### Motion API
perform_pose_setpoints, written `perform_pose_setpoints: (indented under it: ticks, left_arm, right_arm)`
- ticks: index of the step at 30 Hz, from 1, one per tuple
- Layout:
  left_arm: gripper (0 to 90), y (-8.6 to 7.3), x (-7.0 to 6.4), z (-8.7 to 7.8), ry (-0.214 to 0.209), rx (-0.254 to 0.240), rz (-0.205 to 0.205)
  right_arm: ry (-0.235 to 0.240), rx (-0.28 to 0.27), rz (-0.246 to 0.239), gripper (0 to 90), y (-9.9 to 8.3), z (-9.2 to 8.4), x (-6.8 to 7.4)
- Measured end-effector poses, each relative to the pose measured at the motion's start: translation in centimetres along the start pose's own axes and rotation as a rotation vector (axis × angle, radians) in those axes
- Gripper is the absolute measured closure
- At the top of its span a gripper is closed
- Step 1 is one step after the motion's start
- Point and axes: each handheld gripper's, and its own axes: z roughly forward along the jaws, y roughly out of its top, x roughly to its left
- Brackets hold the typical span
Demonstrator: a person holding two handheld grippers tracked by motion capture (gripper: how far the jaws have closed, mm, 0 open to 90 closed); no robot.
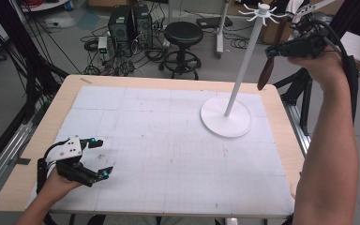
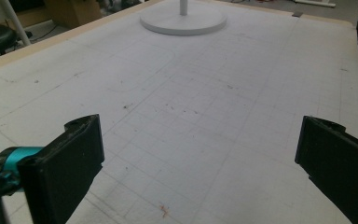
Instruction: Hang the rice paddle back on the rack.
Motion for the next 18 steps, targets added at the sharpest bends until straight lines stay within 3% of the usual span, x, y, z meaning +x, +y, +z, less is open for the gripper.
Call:
perform_pose_setpoints:
  ticks: [18]
  left_arm:
    - [1.7, -0.03, -0.06, -0.1, 0.003, -0.003, 0.0]
  right_arm:
    - [0.002, -0.004, 0.006, 77.9, 0.34, 0.72, 0.14]
